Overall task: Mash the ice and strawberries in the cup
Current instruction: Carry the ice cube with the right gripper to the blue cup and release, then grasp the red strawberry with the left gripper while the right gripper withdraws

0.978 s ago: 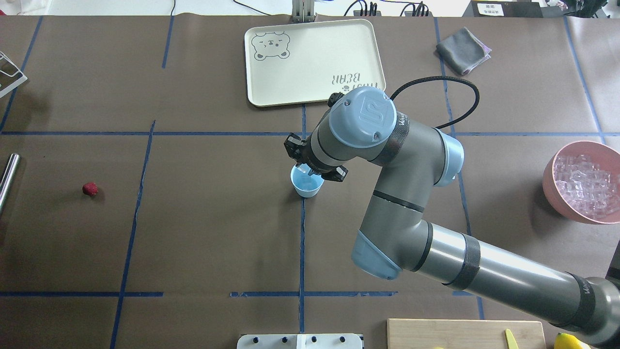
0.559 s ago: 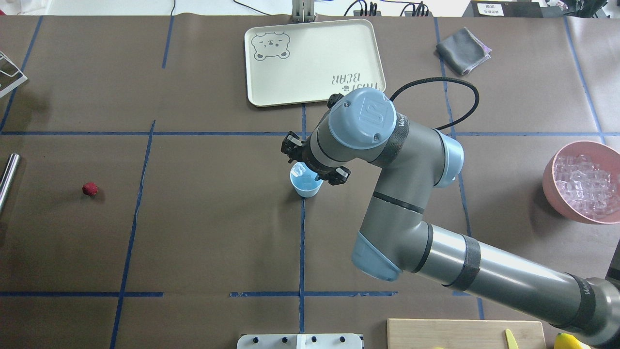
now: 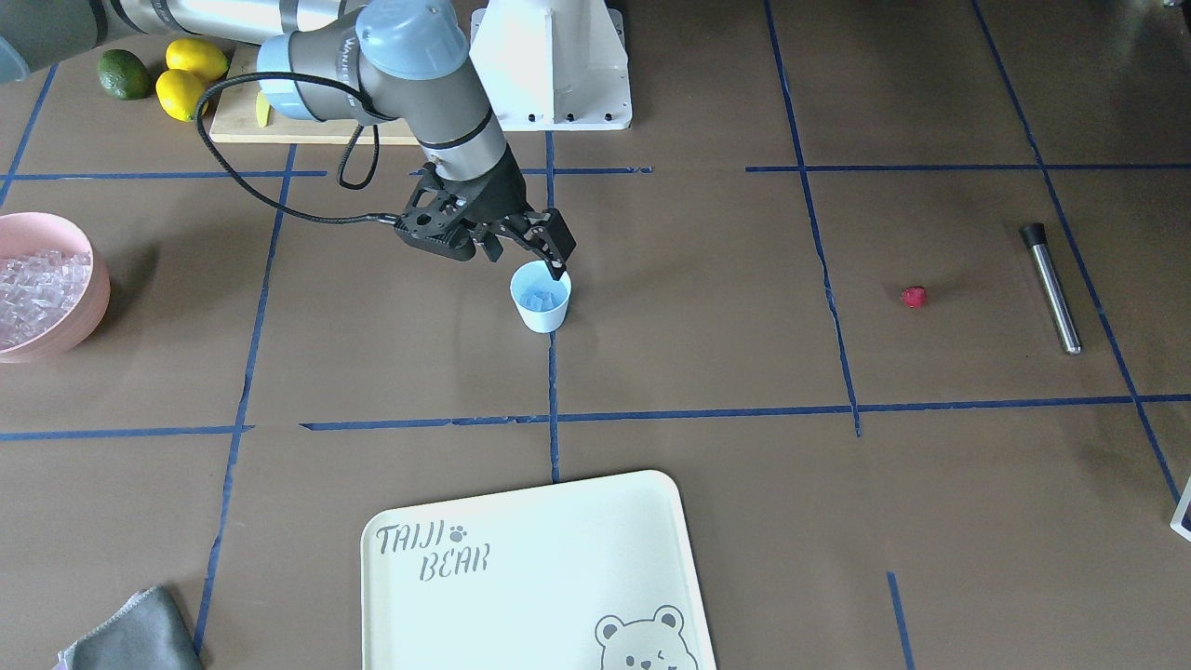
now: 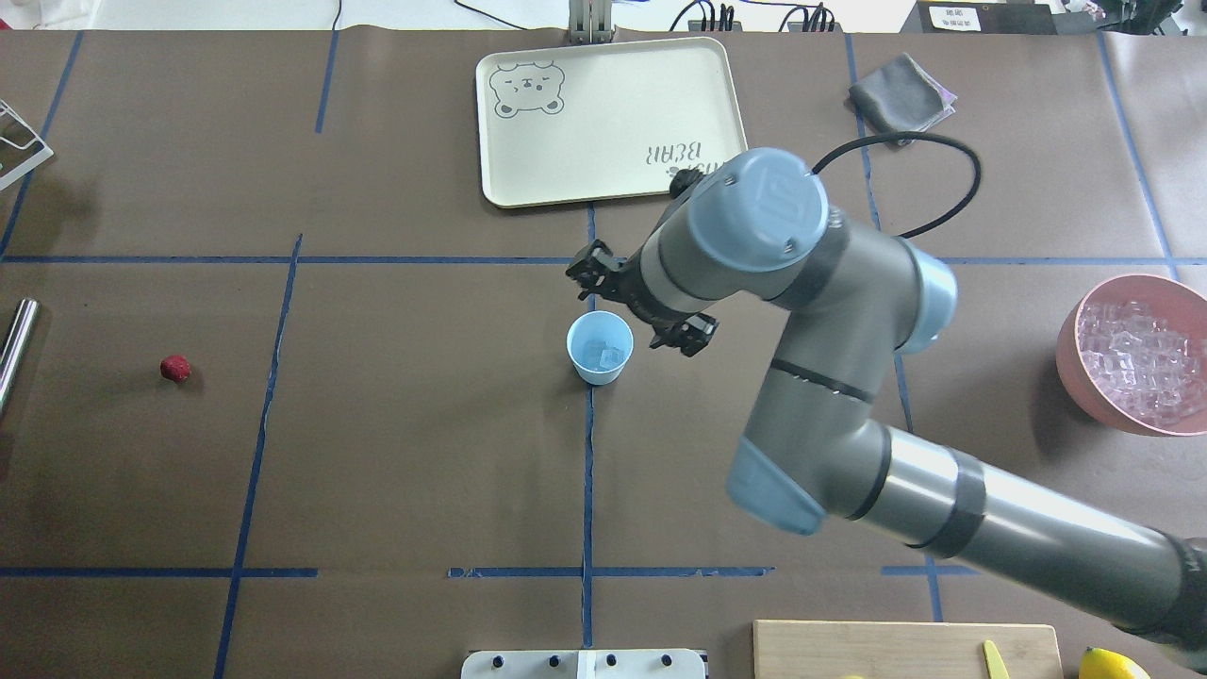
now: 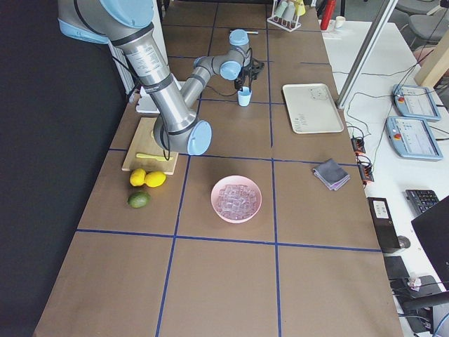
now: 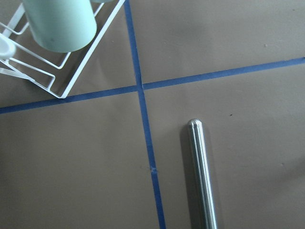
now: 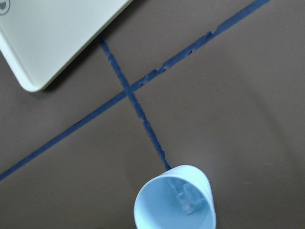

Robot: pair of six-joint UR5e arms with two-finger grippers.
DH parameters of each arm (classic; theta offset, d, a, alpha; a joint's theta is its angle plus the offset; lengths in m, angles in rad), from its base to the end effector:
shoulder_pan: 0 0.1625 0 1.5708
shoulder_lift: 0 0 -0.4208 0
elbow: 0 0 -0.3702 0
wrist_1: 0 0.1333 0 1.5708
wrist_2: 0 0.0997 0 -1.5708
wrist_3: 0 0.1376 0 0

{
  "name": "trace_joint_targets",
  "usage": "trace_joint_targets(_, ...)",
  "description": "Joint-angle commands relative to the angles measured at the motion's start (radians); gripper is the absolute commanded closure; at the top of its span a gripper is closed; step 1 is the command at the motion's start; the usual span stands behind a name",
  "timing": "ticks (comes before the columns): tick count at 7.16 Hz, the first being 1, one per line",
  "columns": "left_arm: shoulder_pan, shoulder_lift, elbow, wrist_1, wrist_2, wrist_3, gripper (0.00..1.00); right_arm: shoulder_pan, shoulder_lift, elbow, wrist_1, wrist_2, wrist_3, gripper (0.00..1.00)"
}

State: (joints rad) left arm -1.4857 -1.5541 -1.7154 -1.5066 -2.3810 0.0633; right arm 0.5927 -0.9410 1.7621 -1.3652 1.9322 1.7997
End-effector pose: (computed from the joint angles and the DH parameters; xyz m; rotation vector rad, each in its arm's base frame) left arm 0.0061 -0.4669 0.6243 0.0514 0.8115 0.1660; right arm -0.5017 -0.4399 0.2129 -0.1417 -1.0717 0.5562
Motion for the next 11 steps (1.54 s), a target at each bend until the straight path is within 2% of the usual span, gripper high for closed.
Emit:
trace_joint_targets(1,0.132,-0.011,-0.001,-0.117,-0.055,-0.189,0.0,0.25,-0.181,0.167,-0.003,0.277,-0.105,0.01)
trace_joint_targets(2,0.227,-0.009,0.0,-0.297,-0.046,-0.393,0.0,0.379,-0.278,0.206,-0.003,0.394,-0.231,0.01)
trace_joint_targets(3,0.314,-0.006,0.002,-0.419,-0.031,-0.595,0.0,0.469,-0.368,0.223,-0.003,0.442,-0.39,0.01)
trace_joint_targets(4,0.385,-0.007,-0.007,-0.464,0.055,-0.675,0.0,0.536,-0.45,0.224,-0.003,0.451,-0.559,0.01)
trace_joint_targets(5,0.444,0.0,-0.018,-0.472,0.156,-0.683,0.0,0.585,-0.534,0.24,-0.003,0.453,-0.709,0.01)
trace_joint_targets(7,0.505,-0.006,0.006,-0.475,0.167,-0.7,0.0,0.639,-0.631,0.238,-0.003,0.453,-0.915,0.01)
trace_joint_targets(9,0.573,-0.041,0.007,-0.475,0.184,-0.842,0.0,0.639,-0.653,0.237,-0.003,0.449,-0.948,0.01)
trace_joint_targets(11,0.628,-0.04,0.02,-0.475,0.252,-0.853,0.0,0.639,-0.653,0.235,-0.003,0.449,-0.948,0.01)
